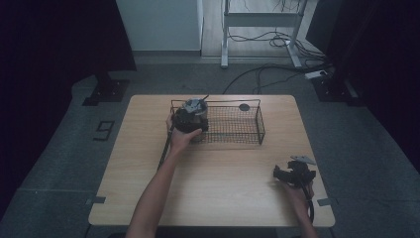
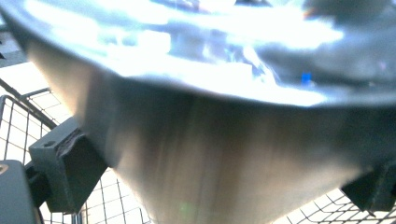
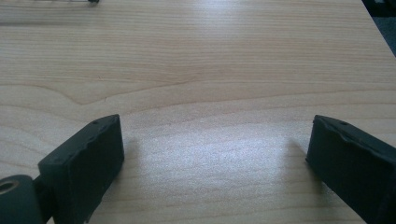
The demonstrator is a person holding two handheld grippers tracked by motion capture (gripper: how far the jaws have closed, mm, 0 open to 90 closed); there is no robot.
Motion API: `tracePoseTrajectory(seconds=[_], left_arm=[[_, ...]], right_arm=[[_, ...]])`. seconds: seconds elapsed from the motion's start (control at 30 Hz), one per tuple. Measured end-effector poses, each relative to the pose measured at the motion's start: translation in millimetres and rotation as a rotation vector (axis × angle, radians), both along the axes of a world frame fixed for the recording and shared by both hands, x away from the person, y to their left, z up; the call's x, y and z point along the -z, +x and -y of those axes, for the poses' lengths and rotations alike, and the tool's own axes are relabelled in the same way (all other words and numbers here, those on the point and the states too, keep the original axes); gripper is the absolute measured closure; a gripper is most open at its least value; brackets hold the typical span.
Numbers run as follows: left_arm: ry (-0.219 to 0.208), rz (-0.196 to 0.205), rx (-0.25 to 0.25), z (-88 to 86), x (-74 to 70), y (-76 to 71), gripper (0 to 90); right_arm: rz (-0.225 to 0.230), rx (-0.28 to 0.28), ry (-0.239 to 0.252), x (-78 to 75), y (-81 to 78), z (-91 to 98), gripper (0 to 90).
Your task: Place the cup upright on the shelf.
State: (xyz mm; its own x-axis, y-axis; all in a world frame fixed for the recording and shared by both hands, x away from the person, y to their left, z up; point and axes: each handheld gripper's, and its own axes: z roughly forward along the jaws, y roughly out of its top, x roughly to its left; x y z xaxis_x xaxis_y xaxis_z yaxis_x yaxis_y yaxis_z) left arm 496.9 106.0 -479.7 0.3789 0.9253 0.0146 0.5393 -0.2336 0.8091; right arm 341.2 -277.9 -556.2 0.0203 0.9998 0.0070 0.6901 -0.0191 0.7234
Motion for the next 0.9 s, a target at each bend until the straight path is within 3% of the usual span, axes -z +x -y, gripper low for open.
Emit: tracePoseTrajectory(seconds=[0.17, 0.4, 0.6, 0.77, 0.9], left_arm=[[-0.046, -0.009, 0.000, -9.4, 2.0, -3.1, 3.7], [0.002, 0.014, 0.024, -6.6, -4.2, -8.8, 0.0], [-0.004, 0.037, 0.009, -11.5, -16.9, -16.9, 0.0], [0.032, 0.084, 0.025, -15.4, -29.9, -32.6, 0.0], [0.020, 0.095, 0.034, -23.0, -37.9, -48.3, 0.0]], right_arm=[[0.000, 0.000, 0.000, 0.0, 0.0, 0.0, 3.7], [0.000, 0.000, -0.001, 0.0, 0.0, 0.0, 3.6], [0.000, 0.000, -0.001, 0.0, 0.0, 0.0, 3.6], [0.000, 0.000, 0.000, 0.0, 0.0, 0.0, 3.6], [0.001, -0.001, -0.002, 0.1, 0.0, 0.1, 3.6]])
